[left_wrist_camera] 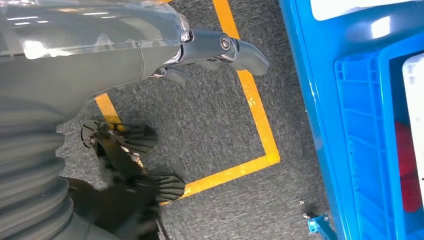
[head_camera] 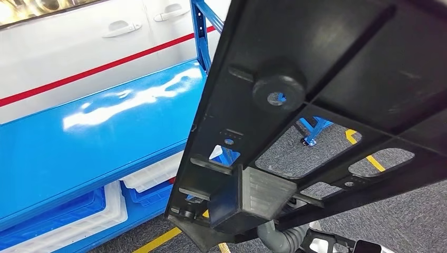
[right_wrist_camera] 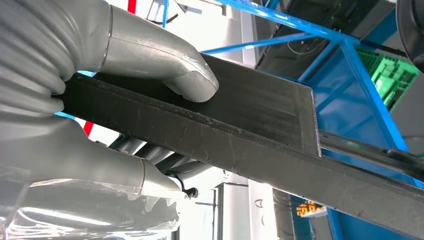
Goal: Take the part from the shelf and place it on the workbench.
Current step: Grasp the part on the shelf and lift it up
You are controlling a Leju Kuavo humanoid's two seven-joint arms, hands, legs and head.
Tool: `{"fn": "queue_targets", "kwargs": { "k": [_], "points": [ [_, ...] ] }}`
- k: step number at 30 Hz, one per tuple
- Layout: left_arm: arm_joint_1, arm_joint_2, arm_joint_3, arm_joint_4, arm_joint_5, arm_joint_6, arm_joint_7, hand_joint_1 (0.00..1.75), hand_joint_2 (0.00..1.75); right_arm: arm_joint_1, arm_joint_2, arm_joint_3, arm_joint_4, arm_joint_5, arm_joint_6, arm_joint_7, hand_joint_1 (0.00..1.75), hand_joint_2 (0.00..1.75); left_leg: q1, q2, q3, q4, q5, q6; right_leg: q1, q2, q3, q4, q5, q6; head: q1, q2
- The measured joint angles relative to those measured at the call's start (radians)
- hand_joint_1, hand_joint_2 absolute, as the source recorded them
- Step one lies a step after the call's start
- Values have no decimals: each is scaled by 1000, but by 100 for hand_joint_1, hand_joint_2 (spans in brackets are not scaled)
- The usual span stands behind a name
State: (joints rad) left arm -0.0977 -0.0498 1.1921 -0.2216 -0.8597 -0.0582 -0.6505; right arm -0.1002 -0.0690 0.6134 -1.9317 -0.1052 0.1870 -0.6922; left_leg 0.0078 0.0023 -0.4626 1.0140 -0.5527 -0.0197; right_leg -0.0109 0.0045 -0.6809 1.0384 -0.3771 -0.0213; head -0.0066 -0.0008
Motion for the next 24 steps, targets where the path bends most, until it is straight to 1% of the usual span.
{"fn": "queue_targets", "kwargs": {
  "k": [1, 3, 4, 5, 6, 7, 8, 9, 10, 11, 12, 13, 14, 15, 16, 17, 18, 19, 20, 21, 22, 23, 24],
  "points": [
    [-1, 1, 0, 0, 0, 0, -1, 0, 175, -1, 0, 0, 0, 0, 0, 0, 171, 175, -3, -2, 10, -22, 6, 6, 0, 0, -1, -1, 7, 6, 0, 0],
    [1, 1, 0, 0, 0, 2, -2, 0, 175, -3, 0, 0, 0, -1, 0, 0, 171, 175, -8, -2, 1, -22, 22, 19, -2, -1, -1, -7, 24, 20, 0, 0],
    [2, 1, 0, 0, 0, 2, -2, 0, 175, -3, 0, 0, 0, -1, 0, 0, 171, 175, -8, 2, -5, -23, 32, 26, -4, 0, -5, -6, 24, 24, 0, 0],
    [2, 1, 0, 0, 1, 3, -2, 0, 175, -3, 0, 0, 0, -2, 0, 0, 171, 175, -7, 5, -13, -26, 45, 33, -4, 0, -12, 5, 5, 28, 0, 0],
    [1, 1, 0, 0, 1, 3, -2, 0, 175, -4, 0, 0, 0, -2, -1, 0, 171, 175, -6, 9, -25, -28, 58, 40, -5, 0, -25, 35, -34, 30, 1, 0],
    [1, 1, 0, 0, 1, 3, -2, 0, 175, -4, 0, 0, 0, -3, -2, 0, 171, 175, -6, 12, -38, -28, 71, 45, -6, 0, -41, 86, -89, 31, 1, 0],
    [1, 1, 0, 0, 1, 3, -2, 0, 175, -4, 0, 0, 0, -3, -4, 0, 171, 175, -7, 13, -53, -27, 82, 48, -5, -1, -56, 151, -144, 33, 2, 0],
    [1, 1, 0, 0, 1, 4, -2, 0, 175, -4, 0, 0, 0, -3, -5, 0, 171, 175, -8, 14, -68, -25, 92, 49, -5, -1, -66, 213, -180, 35, 2, 0],
    [1, 1, 0, 0, 1, 4, -2, 0, 175, -4, 0, 0, 0, -3, -6, 0, 171, 175, -10, 15, -85, -23, 102, 49, -5, -1, -65, 257, -192, 36, 2, 0],
    [1, 1, 0, 0, 1, 4, -2, 0, 175, -4, 0, 0, 0, -3, -7, 0, 171, 175, -12, 16, -101, -20, 112, 48, -5, -1, -49, 271, -182, 36, 2, 0],
    [1, 1, 0, 0, 0, 4, -2, 0, 175, -4, 0, 0, 1, -3, -7, 0, 171, 175, -13, 17, -117, -15, 120, 46, -5, -1, -15, 247, -158, 35, 2, 0],
    [1, 1, 0, 0, 0, 4, -2, 0, 175, -4, 0, 0, 1, -3, -8, 0, 171, 175, -13, 17, -132, -9, 128, 44, -5, -3, 36, 193, -137, 32, 2, 0],
    [2, 1, 0, 0, 0, 5, -2, 0, 175, -5, 0, 0, 1, -3, -8, 0, 171, 175, -14, 16, -145, -2, 133, 40, -3, -4, 93, 119, -134, 29, 2, 0],
    [2, 1, 0, 0, 0, 6, -2, 0, 175, -6, 0, 0, 1, -3, -9, 0, 171, 175, -15, 16, -153, 3, 138, 36, 0, -5, 138, 57, -137, 24, 1, 0],
    [3, 1, 0, 0, 0, 7, -2, 0, 175, -7, -1, 0, 1, -4, -9, 0, 171, 175, -15, 16, -157, 7, 143, 31, 3, -5, 167, 13, -146, 20, 1, 0],
    [3, 1, 0, 0, 1, 9, -2, 0, 175, -7, -1, 0, 1, -4, -9, 0, 171, 175, -15, 16, -160, 9, 149, 25, 6, -5, 176, -8, -153, 15, 1, 0],
    [3, 1, 0, 0, 1, 10, -3, 0, 175, -7, -1, 0, 1, -5, -10, 0, 171, 175, -14, 16, -160, 8, 156, 19, 7, -4, 172, -11, -147, 8, 1, 0],
    [3, 2, 0, 0, 1, 12, -3, 0, 175, -8, -1, 0, 1, -6, -10, 0, 171, 175, -12, 14, -163, 11, 156, 13, 6, -5, 167, -15, -138, 1, 2, 0],
    [4, 2, 0, 0, 1, 12, -3, 0, 175, -8, -1, 0, 1, -8, -10, 0, 171, 175, -10, 12, -170, 22, 141, 7, 5, -7, 160, -17, -128, -7, 2, 0],
    [5, 3, 0, 0, 0, 13, -3, 0, 175, -9, -1, 0, 1, -9, -10, 0, 171, 175, -9, 9, -181, 48, 108, 2, 4, -8, 150, -20, -117, -15, 1, 0],
    [5, 3, 0, 0, 0, 13, -3, 0, 175, -9, 0, 0, 1, -10, -9, 0, 171, 175, -6, 7, -195, 93, 59, -2, 3, -9, 137, -21, -105, -20, 1, 0],
    [5, 3, 0, 0, 0, 13, -3, 0, 175, -9, 0, 0, 1, -10, -9, 0, 171, 175, -4, 6, -212, 153, 8, -6, 4, -9, 123, -21, -94, -23, 0, 0],
    [5, 3, 0, 0, 1, 13, -3, 0, 175, -8, 0, 0, 1, -10, -9, 0, 171, 175, -2, 6, -224, 217, -29, -9, 5, -9, 107, -20, -82, -24, 0, 0]
  ]
}}
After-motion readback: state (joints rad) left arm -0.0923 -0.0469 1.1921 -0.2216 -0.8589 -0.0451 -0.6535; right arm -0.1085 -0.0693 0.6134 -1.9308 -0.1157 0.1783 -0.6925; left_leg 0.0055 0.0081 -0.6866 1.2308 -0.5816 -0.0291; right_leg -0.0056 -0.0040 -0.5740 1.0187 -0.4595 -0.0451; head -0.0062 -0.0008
